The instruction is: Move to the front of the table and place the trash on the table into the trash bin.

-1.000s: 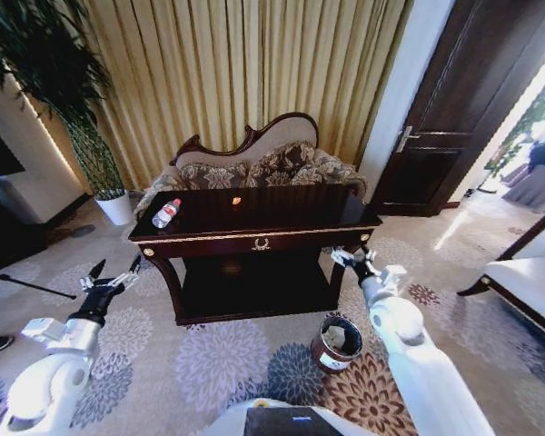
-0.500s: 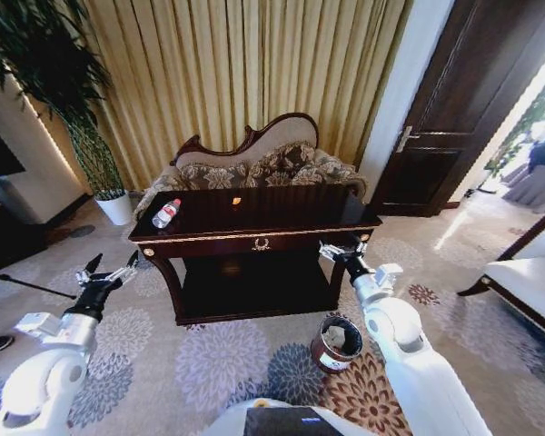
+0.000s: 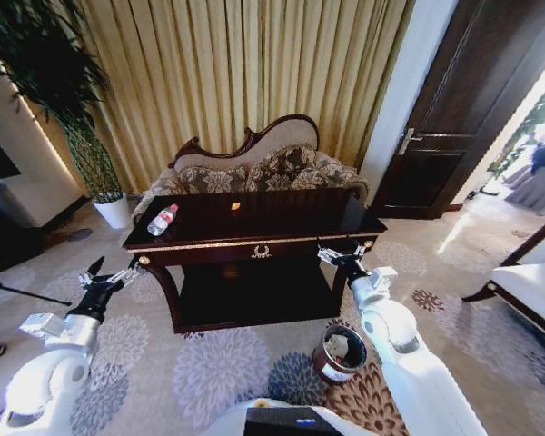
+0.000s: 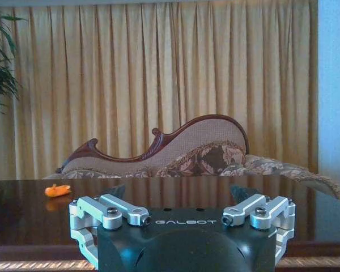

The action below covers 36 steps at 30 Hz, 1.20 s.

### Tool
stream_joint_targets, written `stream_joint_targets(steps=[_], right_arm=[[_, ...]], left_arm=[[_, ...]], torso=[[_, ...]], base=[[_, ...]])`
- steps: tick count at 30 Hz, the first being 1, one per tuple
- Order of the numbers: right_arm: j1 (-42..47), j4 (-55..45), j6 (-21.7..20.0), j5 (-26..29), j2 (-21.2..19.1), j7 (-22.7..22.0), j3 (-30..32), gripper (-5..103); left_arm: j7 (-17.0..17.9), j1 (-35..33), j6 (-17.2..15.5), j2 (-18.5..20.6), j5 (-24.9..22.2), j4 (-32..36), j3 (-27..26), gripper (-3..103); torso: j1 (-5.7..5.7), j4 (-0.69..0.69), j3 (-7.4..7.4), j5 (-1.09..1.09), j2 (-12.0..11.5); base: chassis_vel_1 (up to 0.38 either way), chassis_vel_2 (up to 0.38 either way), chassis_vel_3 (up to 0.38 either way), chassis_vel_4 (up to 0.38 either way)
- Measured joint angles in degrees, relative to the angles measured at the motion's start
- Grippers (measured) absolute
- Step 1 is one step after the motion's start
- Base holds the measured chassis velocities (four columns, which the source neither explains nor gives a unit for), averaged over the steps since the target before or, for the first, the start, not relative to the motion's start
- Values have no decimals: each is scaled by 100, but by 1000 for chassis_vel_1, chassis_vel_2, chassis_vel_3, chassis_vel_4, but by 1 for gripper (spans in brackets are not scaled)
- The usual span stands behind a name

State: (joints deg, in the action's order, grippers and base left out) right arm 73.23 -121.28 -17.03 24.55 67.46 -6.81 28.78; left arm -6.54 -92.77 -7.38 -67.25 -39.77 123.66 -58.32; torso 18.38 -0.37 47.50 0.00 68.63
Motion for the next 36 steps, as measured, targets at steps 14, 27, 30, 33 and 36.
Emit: stream_joint_targets(steps=[14,27,30,33,36], right_arm=[[47,45,13,-137,21,0,-2,100],[35,59,-91,-186,105,0,-125,100],[1,74,-91,-191,89,0,-187,100],[-164,166,-93,-164,-1,0,-379,100],[-302,243,-112,-105,-74,0,-507,100]], left_arm=[[-21,-39,25,-31,9,-7,5,100],[-38,-97,39,-72,16,31,-25,100],[-38,-104,39,-79,16,55,-30,100],[-33,-106,40,-105,19,99,-47,100],[-30,-119,39,-128,28,136,-81,100]], torso=[[1,0,-1,0,0],[-2,0,-2,-1,2],[-3,-1,-2,-1,2],[-2,-1,-1,0,2],[-1,-2,-1,-1,1]], base=[[-197,204,200,-198],[-36,44,42,-47],[0,0,0,0],[-35,17,8,-18],[0,0,0,0]])
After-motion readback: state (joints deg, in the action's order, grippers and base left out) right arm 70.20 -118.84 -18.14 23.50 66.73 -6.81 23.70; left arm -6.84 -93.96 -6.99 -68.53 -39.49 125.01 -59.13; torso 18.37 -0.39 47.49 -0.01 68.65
